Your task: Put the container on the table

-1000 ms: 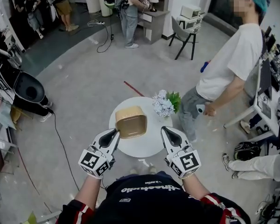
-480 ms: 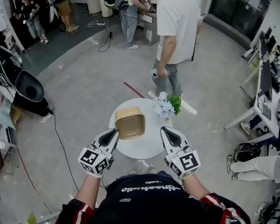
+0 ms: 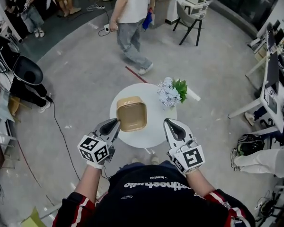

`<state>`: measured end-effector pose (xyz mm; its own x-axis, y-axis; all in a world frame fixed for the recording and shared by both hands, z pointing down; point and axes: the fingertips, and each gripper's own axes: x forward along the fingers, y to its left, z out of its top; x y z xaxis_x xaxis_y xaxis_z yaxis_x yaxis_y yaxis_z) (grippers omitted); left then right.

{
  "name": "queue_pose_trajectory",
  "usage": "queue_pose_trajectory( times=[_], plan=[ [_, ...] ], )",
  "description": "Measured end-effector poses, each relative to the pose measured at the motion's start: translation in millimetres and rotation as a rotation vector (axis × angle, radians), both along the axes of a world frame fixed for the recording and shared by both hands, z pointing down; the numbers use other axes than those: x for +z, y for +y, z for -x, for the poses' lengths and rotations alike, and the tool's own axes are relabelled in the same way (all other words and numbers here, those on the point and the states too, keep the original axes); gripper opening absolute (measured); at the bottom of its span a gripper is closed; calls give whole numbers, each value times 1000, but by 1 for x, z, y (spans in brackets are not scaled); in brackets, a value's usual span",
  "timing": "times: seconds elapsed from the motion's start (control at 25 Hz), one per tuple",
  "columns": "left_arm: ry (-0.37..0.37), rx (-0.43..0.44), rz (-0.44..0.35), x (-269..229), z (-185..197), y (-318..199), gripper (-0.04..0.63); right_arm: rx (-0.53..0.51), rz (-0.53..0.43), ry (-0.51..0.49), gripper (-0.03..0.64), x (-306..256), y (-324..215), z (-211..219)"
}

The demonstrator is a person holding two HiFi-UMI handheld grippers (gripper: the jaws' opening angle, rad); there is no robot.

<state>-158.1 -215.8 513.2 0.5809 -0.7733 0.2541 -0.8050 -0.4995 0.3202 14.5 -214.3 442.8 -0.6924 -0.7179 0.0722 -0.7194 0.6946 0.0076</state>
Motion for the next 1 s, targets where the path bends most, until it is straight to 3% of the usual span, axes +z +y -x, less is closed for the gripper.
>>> queue_pose_trajectory(
  times=[0.68, 1.0],
  plan=[
    [150, -2, 255, 82, 5, -26, 48, 21, -17, 34, 11, 23, -1, 1],
    [316, -30, 446, 138, 0, -32, 48, 39, -13, 19, 11, 26, 2, -6]
  ],
)
